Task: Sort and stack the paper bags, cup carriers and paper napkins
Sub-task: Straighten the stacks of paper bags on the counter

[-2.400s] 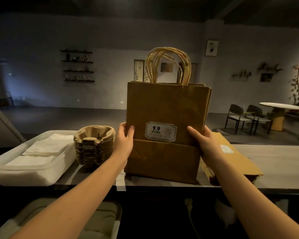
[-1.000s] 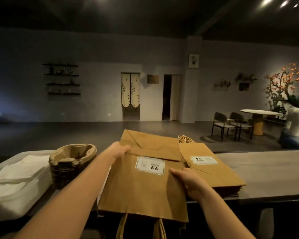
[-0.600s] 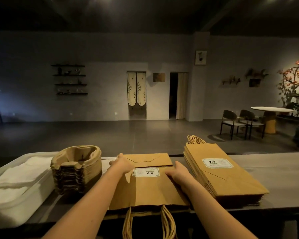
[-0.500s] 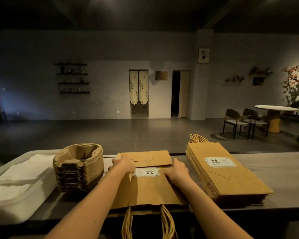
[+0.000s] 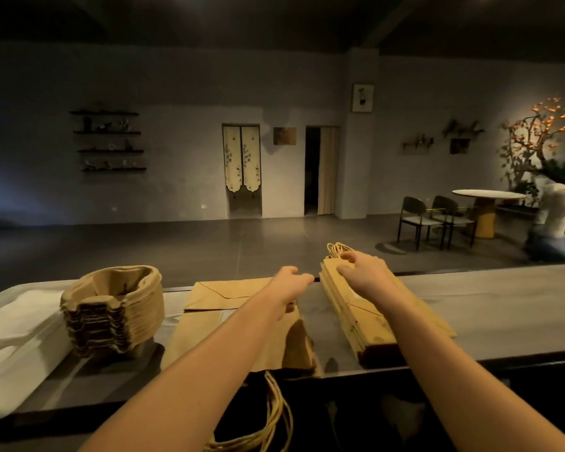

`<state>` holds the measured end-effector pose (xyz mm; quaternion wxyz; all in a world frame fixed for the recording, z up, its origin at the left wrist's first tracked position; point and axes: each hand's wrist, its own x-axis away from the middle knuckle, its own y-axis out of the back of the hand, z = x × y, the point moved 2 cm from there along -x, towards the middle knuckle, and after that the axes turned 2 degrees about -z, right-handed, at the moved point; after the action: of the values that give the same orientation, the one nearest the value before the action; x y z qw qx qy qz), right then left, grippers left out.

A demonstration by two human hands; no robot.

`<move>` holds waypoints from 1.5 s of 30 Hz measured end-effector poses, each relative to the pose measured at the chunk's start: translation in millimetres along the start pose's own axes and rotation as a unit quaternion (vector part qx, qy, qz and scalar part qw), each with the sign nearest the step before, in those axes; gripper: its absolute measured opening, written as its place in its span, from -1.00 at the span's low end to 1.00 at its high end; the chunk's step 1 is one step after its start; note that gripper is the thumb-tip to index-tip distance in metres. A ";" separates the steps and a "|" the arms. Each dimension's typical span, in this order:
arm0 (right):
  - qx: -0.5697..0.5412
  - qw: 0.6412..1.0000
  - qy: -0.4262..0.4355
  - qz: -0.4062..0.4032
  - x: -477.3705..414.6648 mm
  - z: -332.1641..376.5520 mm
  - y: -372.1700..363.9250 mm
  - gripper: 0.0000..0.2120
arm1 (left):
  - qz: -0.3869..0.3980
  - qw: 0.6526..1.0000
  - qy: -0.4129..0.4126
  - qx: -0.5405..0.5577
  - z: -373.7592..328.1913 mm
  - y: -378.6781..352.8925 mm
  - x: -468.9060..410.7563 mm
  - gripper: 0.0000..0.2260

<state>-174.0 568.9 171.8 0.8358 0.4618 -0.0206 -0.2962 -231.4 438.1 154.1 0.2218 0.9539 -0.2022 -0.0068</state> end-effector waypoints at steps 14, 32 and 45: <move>-0.055 0.975 -0.179 0.118 -10.3 -103.3 17.8 -0.50 | 0.084 0.974 0.155 0.143 -11.3 -70.3 -3.1 -0.39; -0.367 0.926 -0.081 0.044 5.4 -103.6 26.7 -0.41 | 0.002 0.964 -0.029 0.264 -28.0 -82.9 4.6 -0.63; -0.379 0.918 0.110 -0.037 14.5 -82.9 18.0 -0.25 | 0.016 0.970 -0.204 0.131 -22.0 -55.0 14.9 -0.52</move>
<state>-128.0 631.6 135.0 0.9336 0.1406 0.2024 -0.2599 -194.4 486.7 151.7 0.0487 0.9499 -0.2571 -0.1712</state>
